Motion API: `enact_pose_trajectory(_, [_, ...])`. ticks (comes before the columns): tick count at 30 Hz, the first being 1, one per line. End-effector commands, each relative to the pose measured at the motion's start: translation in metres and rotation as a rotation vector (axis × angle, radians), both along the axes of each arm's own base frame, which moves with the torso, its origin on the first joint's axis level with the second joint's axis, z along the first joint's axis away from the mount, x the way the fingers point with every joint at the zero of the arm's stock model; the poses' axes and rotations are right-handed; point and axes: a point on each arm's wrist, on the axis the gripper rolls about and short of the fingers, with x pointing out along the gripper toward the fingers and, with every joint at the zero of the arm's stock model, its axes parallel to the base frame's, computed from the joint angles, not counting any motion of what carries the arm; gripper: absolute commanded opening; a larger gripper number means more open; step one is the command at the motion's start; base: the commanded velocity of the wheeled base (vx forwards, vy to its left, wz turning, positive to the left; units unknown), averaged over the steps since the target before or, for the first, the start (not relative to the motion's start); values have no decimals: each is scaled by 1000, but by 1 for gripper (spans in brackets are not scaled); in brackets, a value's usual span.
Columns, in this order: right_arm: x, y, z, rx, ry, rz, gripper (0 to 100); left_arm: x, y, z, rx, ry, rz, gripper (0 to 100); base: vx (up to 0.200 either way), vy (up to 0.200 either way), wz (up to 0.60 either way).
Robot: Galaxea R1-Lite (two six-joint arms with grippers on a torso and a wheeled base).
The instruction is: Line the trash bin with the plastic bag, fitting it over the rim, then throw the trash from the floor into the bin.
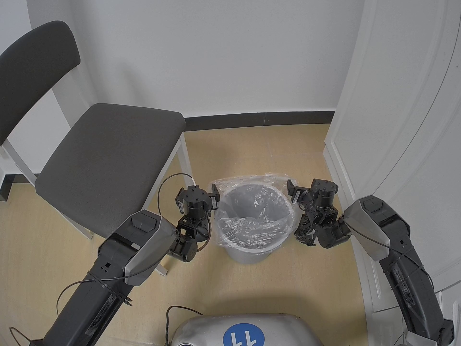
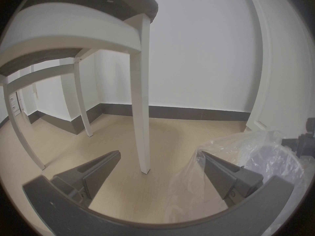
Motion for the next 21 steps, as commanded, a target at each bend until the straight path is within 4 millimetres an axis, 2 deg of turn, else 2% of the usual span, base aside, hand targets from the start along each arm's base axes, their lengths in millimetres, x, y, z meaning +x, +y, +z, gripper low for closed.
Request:
enact_pose_trajectory(1, [0, -3, -7, -6, 22, -6, 100, 1, 3, -12, 9, 19, 6, 100, 0, 0, 0])
enact_pose_trajectory(16, [-10, -5, -24, -39, 143, -1, 100, -2, 11, -21, 49, 112, 17, 100, 0, 0, 0])
enact_pose_trajectory(19, [-11, -4, -24, -40, 146, 2, 100, -3, 16, -18, 57, 125, 25, 100, 0, 0, 0])
enact_pose_trajectory(21, [-11, -5, -23, -41, 144, 3, 100, -5, 22, -8, 62, 134, 34, 100, 0, 0, 0])
